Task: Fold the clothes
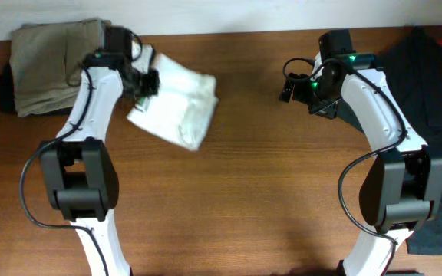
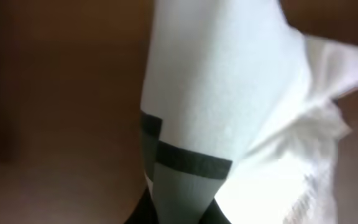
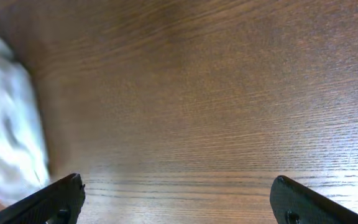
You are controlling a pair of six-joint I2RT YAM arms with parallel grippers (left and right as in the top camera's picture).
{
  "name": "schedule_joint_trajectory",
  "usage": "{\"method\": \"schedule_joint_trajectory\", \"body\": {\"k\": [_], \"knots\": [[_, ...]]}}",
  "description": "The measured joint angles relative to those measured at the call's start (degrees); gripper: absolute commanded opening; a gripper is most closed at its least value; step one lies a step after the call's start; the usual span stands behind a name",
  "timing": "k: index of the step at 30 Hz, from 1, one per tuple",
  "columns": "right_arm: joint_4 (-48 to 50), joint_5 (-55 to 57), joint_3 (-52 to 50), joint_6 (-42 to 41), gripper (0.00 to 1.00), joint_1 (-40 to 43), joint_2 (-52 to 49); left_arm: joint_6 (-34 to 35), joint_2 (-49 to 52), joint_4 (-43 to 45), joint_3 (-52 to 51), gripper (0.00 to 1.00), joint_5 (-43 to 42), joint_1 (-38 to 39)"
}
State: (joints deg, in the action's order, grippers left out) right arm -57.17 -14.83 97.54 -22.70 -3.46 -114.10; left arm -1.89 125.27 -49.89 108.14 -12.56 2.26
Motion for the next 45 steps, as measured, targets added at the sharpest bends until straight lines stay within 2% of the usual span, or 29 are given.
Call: {"method": "schedule_joint_trajectory", "body": {"k": [3,8,11,14,20,27,36,45], "knots": [[0.1,0.0,0.0,0.0,0.99,0.0,0.0,1.0,0.0,7.5,2.7,0.01,6.1,-2.6],[0.0,0.0,0.0,0.0,0.99,0.0,0.0,3.1,0.0,15.0,2.7,0.01,10.1,-9.0],[0.1,0.0,0.0,0.0,0.99,0.0,0.0,2.1,0.0,18.5,2.7,0.01,12.4,-11.3],[0.3,0.0,0.0,0.0,0.99,0.0,0.0,1.1,0.0,18.8,4.7,0.01,13.2,-12.0],[0.4,0.0,0.0,0.0,0.99,0.0,0.0,0.6,0.0,16.8,15.8,0.01,16.7,-12.1],[0.4,0.0,0.0,0.0,0.99,0.0,0.0,2.0,0.0,16.8,16.0,0.01,19.2,-12.7],[0.4,0.0,0.0,0.0,0.99,0.0,0.0,2.4,0.2,17.2,16.0,0.01,20.1,-17.9],[1.6,0.0,0.0,0.0,0.99,-1.4,0.0,2.4,8.8,22.9,16.1,0.01,20.8,-22.3]]}}
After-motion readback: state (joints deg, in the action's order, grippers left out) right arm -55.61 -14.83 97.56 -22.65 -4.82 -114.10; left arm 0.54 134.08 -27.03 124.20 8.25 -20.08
